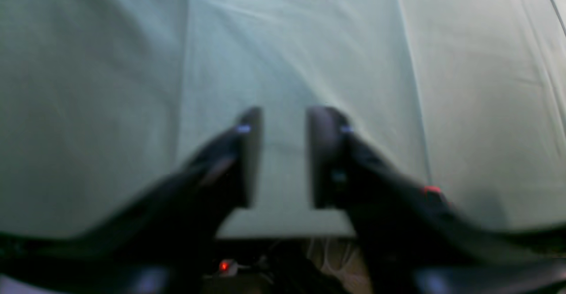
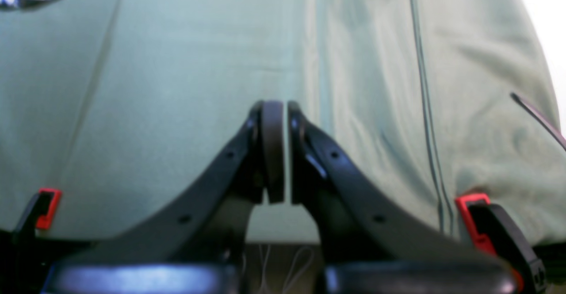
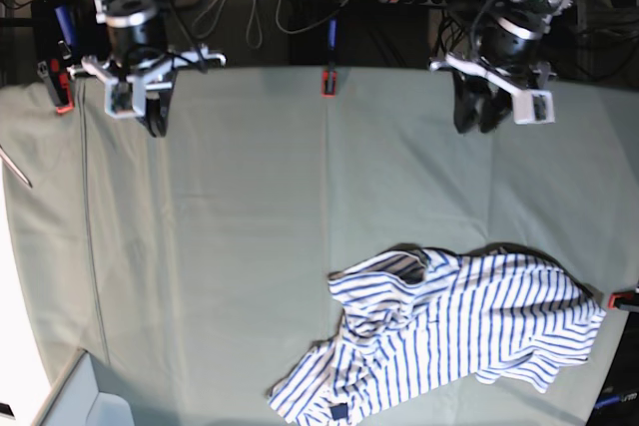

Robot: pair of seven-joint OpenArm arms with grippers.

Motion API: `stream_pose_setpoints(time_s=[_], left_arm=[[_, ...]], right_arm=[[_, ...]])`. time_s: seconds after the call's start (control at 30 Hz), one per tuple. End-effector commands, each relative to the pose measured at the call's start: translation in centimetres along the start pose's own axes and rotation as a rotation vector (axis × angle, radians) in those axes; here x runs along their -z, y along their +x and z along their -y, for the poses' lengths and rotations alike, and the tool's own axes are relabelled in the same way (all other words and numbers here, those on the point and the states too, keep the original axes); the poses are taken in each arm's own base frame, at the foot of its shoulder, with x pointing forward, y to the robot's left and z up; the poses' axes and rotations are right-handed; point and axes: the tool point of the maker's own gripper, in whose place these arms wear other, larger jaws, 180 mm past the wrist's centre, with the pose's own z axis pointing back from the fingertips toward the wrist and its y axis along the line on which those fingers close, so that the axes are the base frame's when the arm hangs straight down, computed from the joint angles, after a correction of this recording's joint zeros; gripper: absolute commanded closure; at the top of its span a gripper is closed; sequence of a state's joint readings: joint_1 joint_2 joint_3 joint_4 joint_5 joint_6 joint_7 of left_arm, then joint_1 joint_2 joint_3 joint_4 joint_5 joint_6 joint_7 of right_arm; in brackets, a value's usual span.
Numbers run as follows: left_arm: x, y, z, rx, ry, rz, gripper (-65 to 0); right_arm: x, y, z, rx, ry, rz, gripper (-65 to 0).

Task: Layout the t-shirt on the table in an organized manner, then fold the t-shirt properly
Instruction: 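Move both grippers down toward the crumpled striped shirt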

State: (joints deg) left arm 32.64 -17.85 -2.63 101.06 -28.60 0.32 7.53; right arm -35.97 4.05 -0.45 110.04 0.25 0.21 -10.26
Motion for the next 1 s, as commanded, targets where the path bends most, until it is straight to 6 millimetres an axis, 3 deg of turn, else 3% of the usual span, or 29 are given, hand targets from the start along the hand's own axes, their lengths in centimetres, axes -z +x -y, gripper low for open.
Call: stream_pose_setpoints(time_s=[0.0, 0.13, 0.33, 0.4, 0.57, 0.7, 0.83, 0.97], left_arm=[[0.2, 1.8, -0.2, -0.005, 0.007, 0.065, -26.5], [1.6, 4.5, -0.2, -0.032, 0.022, 0.147, -32.9], [2.8, 6.4, -0.5, -0.027, 0.026, 0.193, -33.0], [2.5, 7.1, -1.9, -0.018, 0.058, 0.208, -33.0], [0.2, 7.7, -6.9, -0.011, 0.193, 0.228, -33.1], [-2.6, 6.3, -9.8, -0.039, 0.299, 0.211, -33.2], [-6.0, 4.5, -11.5, -0.105, 0.41, 0.209, -33.2], [-8.1, 3.0, -11.3, -0.137, 0.455, 0.186, -33.2]], right_arm=[[0.1, 1.7, 0.0, -0.006, 0.004, 0.043, 0.0], [1.4, 2.4, -1.4, -0.004, 0.04, -0.019, -2.3], [3.6, 5.6, -5.3, -0.015, 0.142, 0.022, -17.8], [4.3, 7.3, -6.2, -0.015, 0.163, 0.056, -22.7], [7.1, 9.3, -8.2, -0.021, 0.201, 0.069, -28.9], [9.5, 9.6, -9.8, -0.057, 0.235, 0.062, -29.1], [12.4, 10.2, -11.5, -0.11, 0.269, 0.05, -30.0], [14.7, 10.2, -13.6, -0.176, 0.308, 0.023, -36.5]])
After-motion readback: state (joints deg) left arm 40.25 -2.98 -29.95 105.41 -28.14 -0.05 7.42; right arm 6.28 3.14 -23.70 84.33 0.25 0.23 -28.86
